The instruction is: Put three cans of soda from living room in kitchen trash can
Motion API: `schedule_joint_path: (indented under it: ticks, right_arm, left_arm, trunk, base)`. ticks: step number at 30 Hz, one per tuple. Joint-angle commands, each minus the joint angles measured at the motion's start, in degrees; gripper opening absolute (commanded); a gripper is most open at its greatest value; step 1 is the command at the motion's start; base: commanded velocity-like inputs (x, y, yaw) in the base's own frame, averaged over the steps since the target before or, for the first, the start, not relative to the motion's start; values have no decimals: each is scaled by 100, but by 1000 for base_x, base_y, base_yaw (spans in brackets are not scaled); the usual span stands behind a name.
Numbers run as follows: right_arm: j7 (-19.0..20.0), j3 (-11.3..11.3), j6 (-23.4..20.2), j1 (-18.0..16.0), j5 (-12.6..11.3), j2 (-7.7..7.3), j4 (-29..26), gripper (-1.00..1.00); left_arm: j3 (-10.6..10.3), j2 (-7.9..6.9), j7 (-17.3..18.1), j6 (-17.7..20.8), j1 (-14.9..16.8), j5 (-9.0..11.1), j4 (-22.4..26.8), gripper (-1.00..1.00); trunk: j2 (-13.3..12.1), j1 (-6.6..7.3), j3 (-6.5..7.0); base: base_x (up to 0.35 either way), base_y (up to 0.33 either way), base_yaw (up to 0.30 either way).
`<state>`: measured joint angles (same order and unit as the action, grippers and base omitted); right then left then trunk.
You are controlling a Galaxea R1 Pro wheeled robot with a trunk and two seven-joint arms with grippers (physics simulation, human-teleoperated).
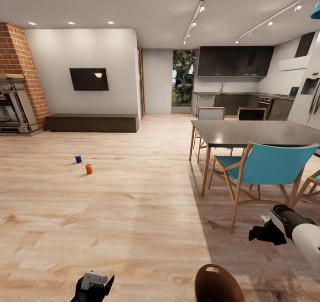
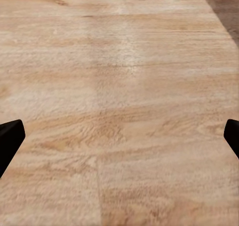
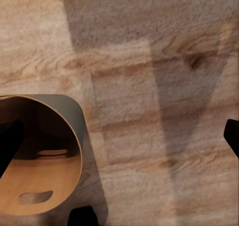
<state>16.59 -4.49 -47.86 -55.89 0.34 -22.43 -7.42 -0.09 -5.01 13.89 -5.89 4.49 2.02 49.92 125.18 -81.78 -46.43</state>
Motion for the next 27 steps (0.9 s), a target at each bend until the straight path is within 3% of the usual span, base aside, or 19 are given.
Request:
schedule_joint_path:
  ticks: [1,6,16,27]
  right_arm:
    - [-1,-12,5,0,0,4,4,100]
    - [-6,-53,29,0,1,17,18,100]
    - [-7,-61,39,0,7,27,21,100]
    - [-7,-61,42,0,9,22,16,100]
  left_arm:
    - [0,0,0,0,0,0,0,100]
    - [-1,0,0,0,-1,0,0,100]
    - [-7,0,7,-3,-1,10,6,100]
    - [-16,0,9,-8,-1,9,6,100]
  trunk:
    - [42,-23,-18]
    - [242,-132,-108]
    - [242,-132,-108]
    - [242,-132,-108]
  base:
    - [0,0,0]
    - [0,0,0]
    - [-3,11,0]
    - [-146,155,0]
